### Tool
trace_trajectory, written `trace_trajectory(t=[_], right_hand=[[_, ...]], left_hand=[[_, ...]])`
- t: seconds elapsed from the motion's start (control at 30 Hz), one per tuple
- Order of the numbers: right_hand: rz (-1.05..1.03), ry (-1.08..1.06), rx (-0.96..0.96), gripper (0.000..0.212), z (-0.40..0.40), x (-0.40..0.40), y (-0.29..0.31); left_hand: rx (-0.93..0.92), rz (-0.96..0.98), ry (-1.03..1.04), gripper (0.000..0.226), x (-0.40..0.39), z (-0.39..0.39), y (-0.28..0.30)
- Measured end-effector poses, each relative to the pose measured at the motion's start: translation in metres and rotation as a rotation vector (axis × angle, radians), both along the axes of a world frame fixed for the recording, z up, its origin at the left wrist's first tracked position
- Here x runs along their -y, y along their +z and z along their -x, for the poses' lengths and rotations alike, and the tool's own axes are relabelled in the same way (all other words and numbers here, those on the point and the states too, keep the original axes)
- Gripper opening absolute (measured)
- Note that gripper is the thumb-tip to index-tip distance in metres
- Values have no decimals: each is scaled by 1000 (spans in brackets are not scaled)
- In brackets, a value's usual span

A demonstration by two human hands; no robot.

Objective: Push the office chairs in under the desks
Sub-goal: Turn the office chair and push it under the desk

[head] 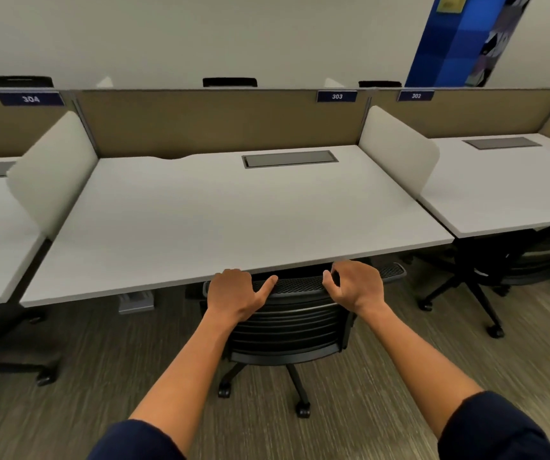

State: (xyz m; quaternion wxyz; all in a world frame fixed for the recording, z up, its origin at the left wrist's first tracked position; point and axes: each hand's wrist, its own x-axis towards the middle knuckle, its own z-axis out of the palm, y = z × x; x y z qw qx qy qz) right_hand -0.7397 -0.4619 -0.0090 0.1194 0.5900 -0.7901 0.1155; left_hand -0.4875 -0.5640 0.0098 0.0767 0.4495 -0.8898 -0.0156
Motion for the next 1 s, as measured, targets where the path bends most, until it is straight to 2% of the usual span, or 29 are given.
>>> trace_trajectory(t=[0.2, 0.6, 0.87, 1.0], right_hand=[[13, 63, 10, 57, 35, 31, -2], [48, 122, 25, 59, 67, 83, -6], [74, 122, 65, 56, 67, 86, -10], [54, 130, 68, 62, 67, 84, -7]], left_hand=[[47, 23, 30, 85, 19, 27, -3], [55, 17, 107, 82, 56, 58, -4], [20, 37, 56, 71, 70, 55, -10], [-20, 45, 87, 84, 69, 55, -11]])
